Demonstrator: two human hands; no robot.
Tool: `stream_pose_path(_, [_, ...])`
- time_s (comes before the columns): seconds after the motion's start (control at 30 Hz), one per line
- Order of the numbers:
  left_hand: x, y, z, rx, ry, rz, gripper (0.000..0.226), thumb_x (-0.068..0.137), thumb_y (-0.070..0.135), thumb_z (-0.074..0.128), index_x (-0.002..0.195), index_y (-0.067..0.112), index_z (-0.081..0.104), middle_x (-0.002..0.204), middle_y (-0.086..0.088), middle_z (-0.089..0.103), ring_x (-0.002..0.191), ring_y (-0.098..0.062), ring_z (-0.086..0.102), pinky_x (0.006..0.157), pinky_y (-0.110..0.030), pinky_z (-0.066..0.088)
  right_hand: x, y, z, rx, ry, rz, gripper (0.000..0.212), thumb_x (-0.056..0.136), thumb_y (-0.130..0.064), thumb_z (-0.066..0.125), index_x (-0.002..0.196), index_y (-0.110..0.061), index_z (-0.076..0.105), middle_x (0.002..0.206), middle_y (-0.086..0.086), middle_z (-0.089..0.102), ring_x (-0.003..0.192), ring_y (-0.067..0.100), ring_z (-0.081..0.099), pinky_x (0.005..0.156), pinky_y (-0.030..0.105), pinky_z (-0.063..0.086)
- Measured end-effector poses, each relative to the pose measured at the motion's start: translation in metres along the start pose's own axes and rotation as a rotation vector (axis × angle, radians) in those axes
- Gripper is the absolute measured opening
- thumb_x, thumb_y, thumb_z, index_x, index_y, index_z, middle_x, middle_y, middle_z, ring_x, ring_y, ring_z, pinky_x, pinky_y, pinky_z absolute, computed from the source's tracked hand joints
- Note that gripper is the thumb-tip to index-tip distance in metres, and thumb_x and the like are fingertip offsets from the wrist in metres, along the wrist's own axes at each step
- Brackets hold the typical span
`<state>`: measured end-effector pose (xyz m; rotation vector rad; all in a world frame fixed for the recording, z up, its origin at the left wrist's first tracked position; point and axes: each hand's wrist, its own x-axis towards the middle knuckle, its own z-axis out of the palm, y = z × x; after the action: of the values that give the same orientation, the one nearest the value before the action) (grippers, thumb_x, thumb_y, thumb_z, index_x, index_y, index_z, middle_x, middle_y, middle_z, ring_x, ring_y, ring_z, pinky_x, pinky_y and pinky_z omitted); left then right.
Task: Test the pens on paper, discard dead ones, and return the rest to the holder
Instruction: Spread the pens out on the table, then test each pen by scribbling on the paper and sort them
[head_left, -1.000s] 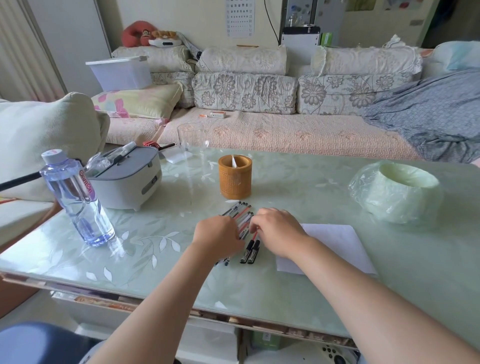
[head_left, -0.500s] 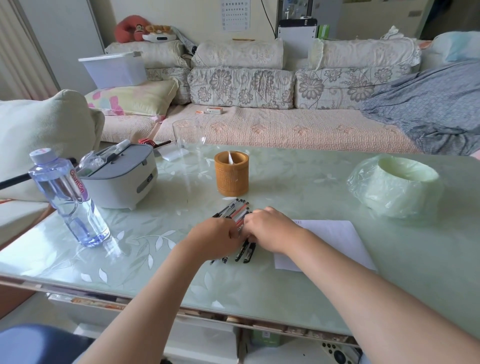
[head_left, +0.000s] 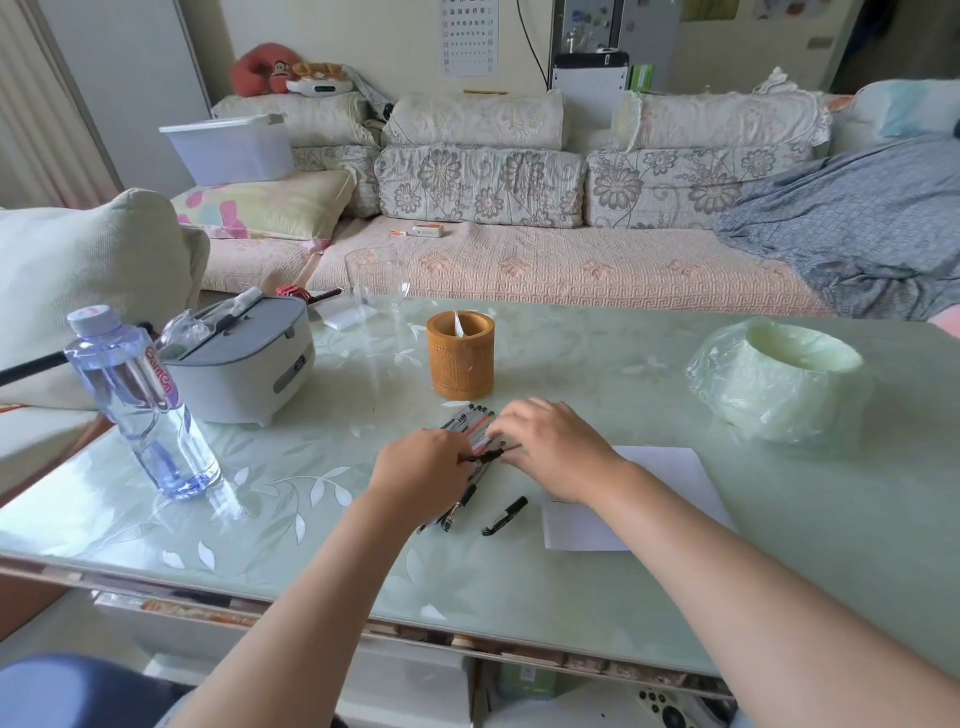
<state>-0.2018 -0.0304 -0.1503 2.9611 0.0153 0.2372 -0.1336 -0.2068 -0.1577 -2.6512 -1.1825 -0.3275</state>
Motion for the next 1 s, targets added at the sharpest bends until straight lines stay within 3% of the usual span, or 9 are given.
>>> stream_pose_path(0.17, [0.006,0.004,-0.008,-0.01,0.06,-0.133,0.021,0.092,0.029,0.043,0.097,0.027,0.063,0.089,0.005,0.065,0.08,-0.02,0.057,0.058,-0.027,0.041,-0.036,0.019,-0.009,0.069,-0.122,0.254,0.044,0.095,-0.022,0.053,0.138,-0.025,0.044,0.142,0.0,0.039,0.133,0.021,0.035,0.107,0.037,0.034])
stream_pose_path(0.3, [0.008,0.022,-0.009,-0.106,0.036,-0.156,0.02,0.092,0.031,0.044,0.098,0.028,0.063,0.09,0.005,0.065,0.081,-0.021,0.058,0.062,-0.027,0.044,-0.064,0.03,-0.015,0.135,-0.284,0.377,0.06,0.093,-0.041,0.057,0.147,-0.03,0.035,0.153,-0.002,0.031,0.14,0.021,0.03,0.113,0.038,0.029])
stream_pose_path(0.47, [0.006,0.054,-0.001,-0.225,-0.014,-0.106,0.019,0.094,0.033,0.046,0.102,0.031,0.063,0.097,0.008,0.063,0.084,-0.017,0.054,0.066,-0.028,0.04,-0.093,0.037,-0.014,0.061,-0.411,0.478,0.06,0.091,-0.051,0.051,0.147,-0.037,0.033,0.16,-0.002,0.021,0.145,0.02,0.022,0.115,0.04,0.025])
stream_pose_path(0.57, [0.006,0.072,0.006,-0.266,-0.005,-0.053,0.017,0.093,0.036,0.049,0.1,0.032,0.065,0.098,0.009,0.064,0.088,-0.016,0.057,0.067,-0.029,0.044,-0.102,0.04,-0.018,0.035,-0.355,0.524,0.057,0.091,-0.05,0.051,0.144,-0.032,0.04,0.152,0.0,0.032,0.14,0.021,0.031,0.111,0.041,0.029])
stream_pose_path(0.67, [0.009,0.082,0.013,-0.248,-0.003,-0.033,0.017,0.092,0.037,0.05,0.101,0.033,0.065,0.097,0.009,0.066,0.085,-0.016,0.056,0.063,-0.027,0.041,-0.103,0.044,-0.026,0.041,-0.119,0.46,0.035,0.091,-0.042,0.056,0.123,-0.026,0.054,0.128,-0.002,0.048,0.124,0.02,0.045,0.101,0.035,0.035])
stream_pose_path(0.77, [0.013,0.085,0.017,-0.248,-0.011,0.007,0.017,0.093,0.038,0.051,0.102,0.034,0.065,0.096,0.011,0.068,0.084,-0.015,0.058,0.063,-0.027,0.041,-0.095,0.05,-0.031,-0.016,0.108,0.335,0.026,0.088,-0.032,0.063,0.112,-0.025,0.055,0.113,-0.003,0.047,0.11,0.022,0.048,0.092,0.034,0.038])
stream_pose_path(0.87, [0.016,0.086,0.019,-0.288,-0.031,0.082,0.017,0.092,0.038,0.054,0.104,0.034,0.066,0.098,0.014,0.068,0.087,-0.013,0.06,0.066,-0.027,0.044,-0.085,0.054,-0.025,-0.051,0.143,0.222,0.039,0.082,-0.029,0.07,0.119,-0.025,0.057,0.113,-0.002,0.053,0.107,0.022,0.049,0.095,0.036,0.038])
stream_pose_path(1.0, [0.02,0.08,0.023,-0.319,-0.056,0.11,0.014,0.09,0.037,0.059,0.103,0.035,0.065,0.099,0.018,0.068,0.083,-0.008,0.059,0.068,-0.027,0.047,-0.069,0.056,-0.015,-0.097,0.06,0.138,0.018,0.088,-0.019,0.061,0.104,-0.025,0.066,0.093,-0.002,0.062,0.093,0.026,0.057,0.091,0.039,0.038])
